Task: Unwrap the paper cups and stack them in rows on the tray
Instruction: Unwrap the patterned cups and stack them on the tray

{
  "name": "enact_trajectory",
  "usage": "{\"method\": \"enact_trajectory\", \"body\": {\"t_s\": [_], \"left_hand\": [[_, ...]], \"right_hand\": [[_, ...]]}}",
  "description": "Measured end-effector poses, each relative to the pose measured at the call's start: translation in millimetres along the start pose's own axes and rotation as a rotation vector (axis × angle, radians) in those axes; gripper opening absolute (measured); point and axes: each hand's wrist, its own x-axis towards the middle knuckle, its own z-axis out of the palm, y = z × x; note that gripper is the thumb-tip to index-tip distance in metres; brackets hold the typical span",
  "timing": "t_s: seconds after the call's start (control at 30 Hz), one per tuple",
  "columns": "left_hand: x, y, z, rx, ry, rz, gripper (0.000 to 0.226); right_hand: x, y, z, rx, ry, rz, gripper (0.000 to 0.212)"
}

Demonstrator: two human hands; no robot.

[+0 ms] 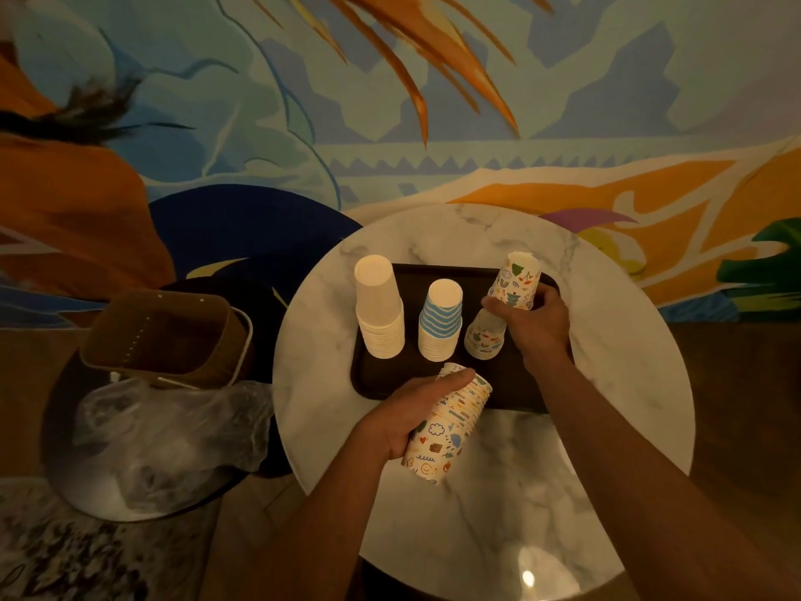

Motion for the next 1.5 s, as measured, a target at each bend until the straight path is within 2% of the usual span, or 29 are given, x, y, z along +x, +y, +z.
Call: {"method": "enact_trajectory", "body": {"t_s": [0.13, 0.3, 0.43, 0.7, 0.77, 0.83, 0.9, 0.97, 1.07, 1.13, 1.23, 1.33, 1.5], "left_hand": [[0, 1, -4, -0.037, 0.029, 0.025, 0.063], [-1, -1, -6, -0.038, 0.067, 0.091, 0.066], [-3, -2, -9, -0.052, 0.079, 0.096, 0.057], [-4, -5, -7, -0.046, 0.091, 0.096, 0.073], [-4, -5, -5, -0.043, 0.091, 0.09, 0.072], [-4, -5, -3, -0.051, 0.084, 0.082, 0.068], [-6, -4, 1, -0.061, 0.074, 0.075, 0.065], [-8, -2, 4, -0.067, 0.074, 0.067, 0.063], [-10, -1, 7, -0.122, 0.054, 0.08, 0.06], [-11, -2, 8, -0.154, 0.018, 0.075, 0.06], [-15, -3, 14, -0.158, -0.033, 0.065, 0.058], [-21, -4, 25, -0.119, -0.074, 0.056, 0.059], [-28, -10, 47, -0.048, -0.134, 0.049, 0.051]], "right_hand": [[-5, 7, 7, -0.124, 0.016, -0.087, 0.087], [-7, 19, 17, -0.164, 0.062, -0.073, 0.084], [-5, 27, 23, -0.225, 0.05, -0.061, 0.088], [-5, 13, 15, -0.264, 0.038, -0.111, 0.1], [-13, 4, 10, -0.232, 0.066, -0.147, 0.092], [-25, -6, 3, -0.169, 0.04, -0.186, 0.069], [-39, -18, -9, -0.085, -0.104, -0.232, 0.039], [-51, -34, -25, -0.064, -0.411, -0.311, 0.027], [-60, -53, -50, -0.302, -0.922, -0.421, 0.045], [-58, -59, -60, -0.488, -1.113, -0.442, 0.066], [-55, -58, -69, -0.656, -1.177, -0.441, 0.083], [-57, -53, -77, -0.659, -1.273, -0.377, 0.09], [-65, -56, -98, -0.569, -1.392, -0.339, 0.081]]}}
